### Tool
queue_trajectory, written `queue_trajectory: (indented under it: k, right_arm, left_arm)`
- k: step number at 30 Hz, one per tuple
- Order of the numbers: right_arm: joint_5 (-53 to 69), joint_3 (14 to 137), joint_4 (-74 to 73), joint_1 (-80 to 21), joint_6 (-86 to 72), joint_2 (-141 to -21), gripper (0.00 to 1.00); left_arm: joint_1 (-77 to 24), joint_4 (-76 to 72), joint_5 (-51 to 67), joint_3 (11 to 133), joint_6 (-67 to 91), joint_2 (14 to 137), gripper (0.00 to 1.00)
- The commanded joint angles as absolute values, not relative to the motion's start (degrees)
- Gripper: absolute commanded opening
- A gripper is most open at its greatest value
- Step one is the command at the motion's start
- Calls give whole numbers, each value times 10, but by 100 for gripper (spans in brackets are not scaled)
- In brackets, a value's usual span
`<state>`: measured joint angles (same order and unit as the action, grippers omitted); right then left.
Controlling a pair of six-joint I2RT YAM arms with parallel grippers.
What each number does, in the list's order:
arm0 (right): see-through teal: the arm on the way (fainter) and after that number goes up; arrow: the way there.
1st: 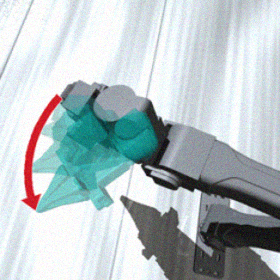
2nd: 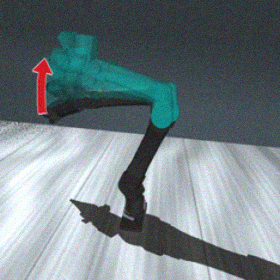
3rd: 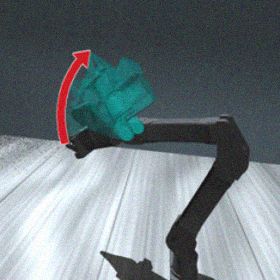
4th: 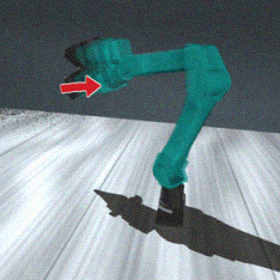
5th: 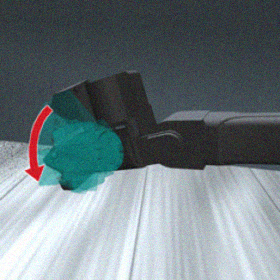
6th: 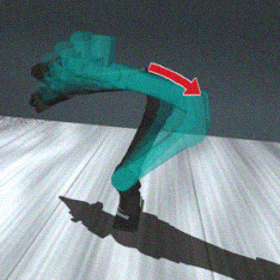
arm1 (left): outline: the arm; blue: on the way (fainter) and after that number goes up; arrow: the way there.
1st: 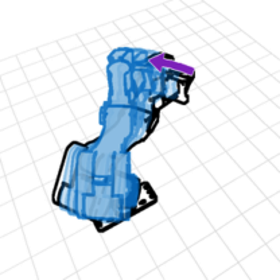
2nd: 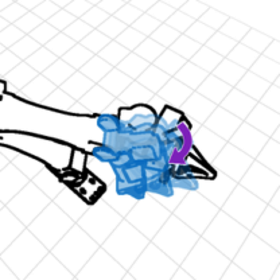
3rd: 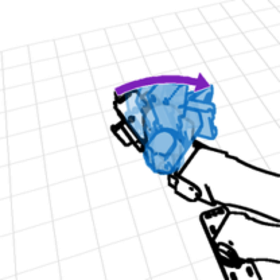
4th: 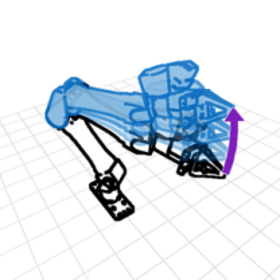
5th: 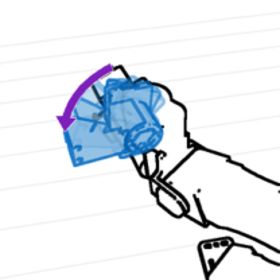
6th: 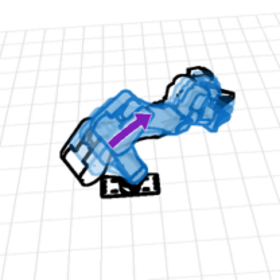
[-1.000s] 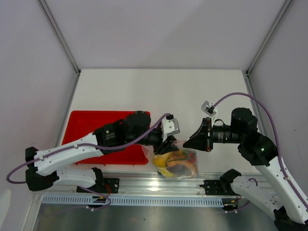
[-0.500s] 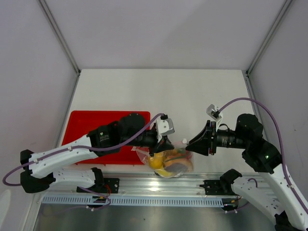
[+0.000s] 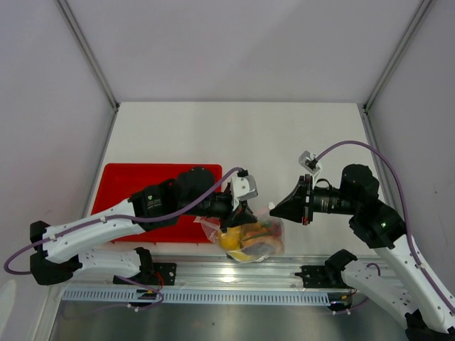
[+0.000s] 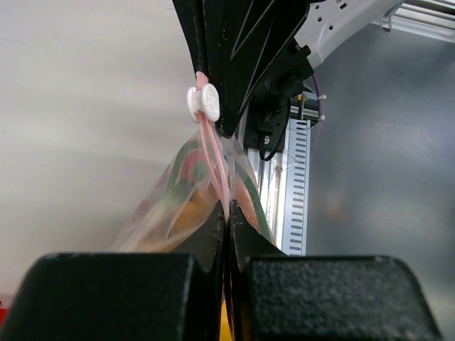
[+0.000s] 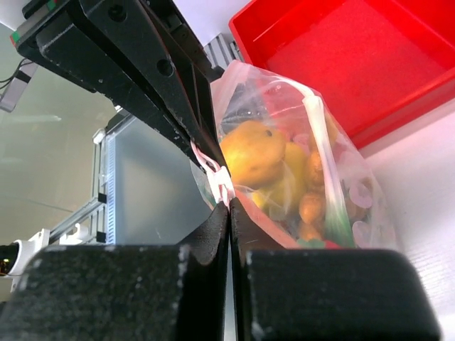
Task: Place the food in the zip-top bag and seal the zipper
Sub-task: Zip the zipper food storage bag at the center of the board.
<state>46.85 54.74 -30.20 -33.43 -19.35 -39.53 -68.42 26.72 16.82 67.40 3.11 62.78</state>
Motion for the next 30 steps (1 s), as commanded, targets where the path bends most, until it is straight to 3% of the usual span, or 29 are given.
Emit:
queue_trajectory:
  k: [1, 3, 6, 7, 9, 18, 25, 30]
  right_arm:
    - [478, 542, -254, -335, -210, -393, 0]
    - [469, 539, -249, -336, -224, -388, 0]
    - [454, 521, -223, -336, -247, -366, 0]
    - [455, 516, -207, -336, -263, -357, 0]
    - [450, 500, -192, -336, -272, -349, 0]
    - [443, 490, -191, -337, -265, -335, 0]
    - [429, 507, -215, -337, -249, -337, 0]
    - [425, 513, -218, -337, -244, -341, 0]
  left_arm:
    - [-687, 235, 185, 686, 43, 623, 1]
    - [-687, 235, 175, 688, 43, 621, 1]
    - [-687, 223, 152, 689, 44, 612, 33]
    - [-687, 212, 145, 692, 46, 609, 49]
    - [-687, 202, 130, 703, 51, 610, 57]
    - [-686, 209, 151, 774, 56, 675, 52]
    - [-686, 207, 185, 797, 58, 707, 39]
    - [-686, 211, 205, 801, 57, 719, 34]
